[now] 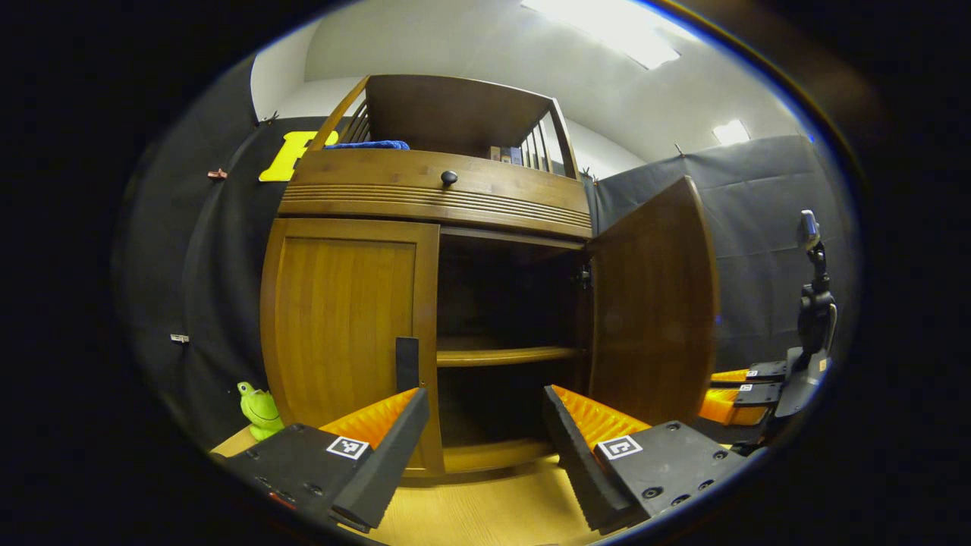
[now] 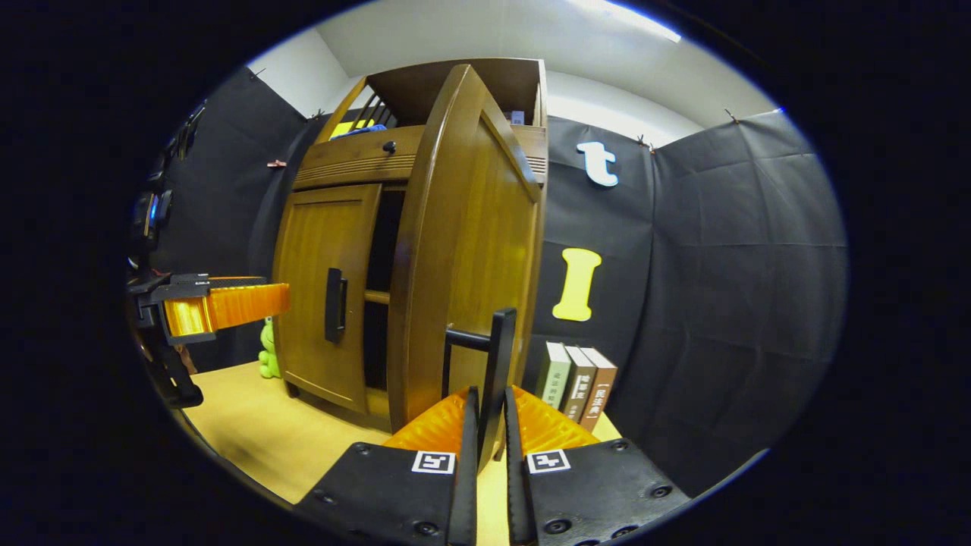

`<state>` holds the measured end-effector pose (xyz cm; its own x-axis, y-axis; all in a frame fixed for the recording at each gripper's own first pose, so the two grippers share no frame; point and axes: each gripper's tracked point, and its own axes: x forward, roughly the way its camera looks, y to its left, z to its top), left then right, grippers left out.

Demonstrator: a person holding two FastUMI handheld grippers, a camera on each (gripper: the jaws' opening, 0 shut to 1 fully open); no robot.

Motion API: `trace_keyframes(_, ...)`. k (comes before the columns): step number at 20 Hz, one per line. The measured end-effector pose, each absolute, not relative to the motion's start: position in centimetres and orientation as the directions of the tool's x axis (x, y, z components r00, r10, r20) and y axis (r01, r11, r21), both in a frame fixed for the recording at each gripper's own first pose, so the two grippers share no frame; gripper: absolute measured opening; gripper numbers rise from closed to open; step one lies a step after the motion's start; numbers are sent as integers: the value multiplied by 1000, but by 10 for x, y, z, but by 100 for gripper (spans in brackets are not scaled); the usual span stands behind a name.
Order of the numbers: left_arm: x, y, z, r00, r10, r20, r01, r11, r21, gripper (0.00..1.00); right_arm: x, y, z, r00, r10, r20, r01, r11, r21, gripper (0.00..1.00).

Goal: Open the right door of the double-door shoe cabinet with the right hand, and open the left door with the left hand.

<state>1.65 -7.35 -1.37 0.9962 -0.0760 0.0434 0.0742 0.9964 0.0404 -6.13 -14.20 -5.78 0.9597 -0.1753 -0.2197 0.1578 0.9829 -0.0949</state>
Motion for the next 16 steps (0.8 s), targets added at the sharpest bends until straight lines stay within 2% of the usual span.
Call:
trace_keyframes(4,35,-75,-10,996,-43,78,40,998,45,92,-66,-159,-57,958,-192,-212,179,981,-79,14)
trace_keyframes(9,59,-62,-29,999,9,41,-12,997,79,94,-82,-187,-61,949,-220,-224,216,976,-40,9)
trace_keyframes(11,67,-51,-30,998,52,45,-56,995,81,94,-93,-205,-58,940,-266,-214,263,964,-42,8)
trace_keyframes(12,72,-47,-27,996,70,54,-74,995,71,94,-101,-214,-55,932,-301,-202,297,953,-54,5)
trace_keyframes(13,78,-44,-26,995,80,61,-83,995,59,92,-109,-224,-52,922,-340,-183,333,940,-67,13)
trace_keyframes(15,86,-38,-26,994,90,62,-92,995,32,94,-122,-221,-47,927,-337,-165,334,941,-48,5)
trace_keyframes(16,90,-35,-26,994,94,61,-96,995,23,94,-129,-210,-44,938,-306,-162,306,952,-28,19)
